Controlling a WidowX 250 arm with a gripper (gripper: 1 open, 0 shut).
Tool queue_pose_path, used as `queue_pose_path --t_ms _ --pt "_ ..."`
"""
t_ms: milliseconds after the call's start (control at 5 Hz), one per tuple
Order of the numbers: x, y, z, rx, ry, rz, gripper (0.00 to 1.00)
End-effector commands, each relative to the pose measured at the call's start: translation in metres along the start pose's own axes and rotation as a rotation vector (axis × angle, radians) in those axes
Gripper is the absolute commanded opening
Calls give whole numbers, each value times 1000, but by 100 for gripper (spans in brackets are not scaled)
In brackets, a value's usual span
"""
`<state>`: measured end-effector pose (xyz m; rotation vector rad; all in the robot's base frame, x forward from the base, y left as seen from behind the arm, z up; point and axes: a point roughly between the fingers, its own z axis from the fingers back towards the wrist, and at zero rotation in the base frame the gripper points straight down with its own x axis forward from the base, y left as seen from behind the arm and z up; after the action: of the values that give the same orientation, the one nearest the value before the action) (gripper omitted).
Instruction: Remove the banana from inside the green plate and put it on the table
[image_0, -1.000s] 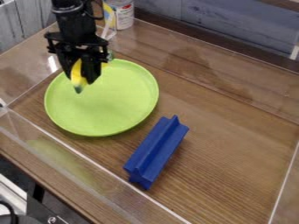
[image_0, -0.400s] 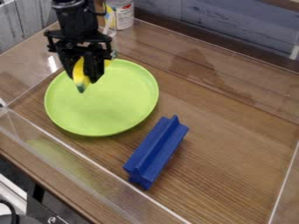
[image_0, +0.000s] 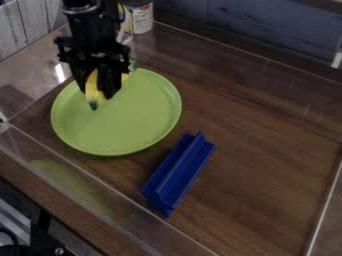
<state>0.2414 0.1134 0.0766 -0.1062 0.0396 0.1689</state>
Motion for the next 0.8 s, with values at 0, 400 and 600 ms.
queue_pose_path --t_ms 0,400,600 --pt "5 8 3 36 -33 6 0" --pt "9 -5 9 29 -42 -25 0" --pt "12 -19 19 18 -58 -57 0"
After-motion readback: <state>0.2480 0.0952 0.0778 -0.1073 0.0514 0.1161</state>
